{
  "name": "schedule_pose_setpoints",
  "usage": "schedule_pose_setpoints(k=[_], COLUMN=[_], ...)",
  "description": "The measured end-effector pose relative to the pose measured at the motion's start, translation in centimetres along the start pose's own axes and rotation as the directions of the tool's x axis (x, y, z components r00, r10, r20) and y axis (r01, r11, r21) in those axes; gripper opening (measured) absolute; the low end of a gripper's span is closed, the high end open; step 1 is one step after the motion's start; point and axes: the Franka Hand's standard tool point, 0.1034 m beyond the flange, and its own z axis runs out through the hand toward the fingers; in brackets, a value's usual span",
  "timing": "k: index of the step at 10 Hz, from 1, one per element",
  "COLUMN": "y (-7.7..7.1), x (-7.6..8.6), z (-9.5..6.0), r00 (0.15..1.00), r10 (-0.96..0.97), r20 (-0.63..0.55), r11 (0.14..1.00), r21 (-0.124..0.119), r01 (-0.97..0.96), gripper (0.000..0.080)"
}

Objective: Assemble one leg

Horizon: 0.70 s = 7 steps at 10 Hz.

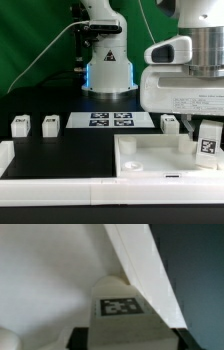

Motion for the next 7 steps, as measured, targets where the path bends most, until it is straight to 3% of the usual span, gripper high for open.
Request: schedule_pose_setpoints(k=[4,7], y=[-0.34,-0.63], x=[-0.48,-0.70], z=[0.12,0.10], r00=[0.889,0.681], r10=[0.458,0.732], r20=[-0.004,-0.007], r11=[0.889,0.681], r21=[-0.005,-0.002], r01=[-0.458,-0.732], gripper=[0.0295,0.0294])
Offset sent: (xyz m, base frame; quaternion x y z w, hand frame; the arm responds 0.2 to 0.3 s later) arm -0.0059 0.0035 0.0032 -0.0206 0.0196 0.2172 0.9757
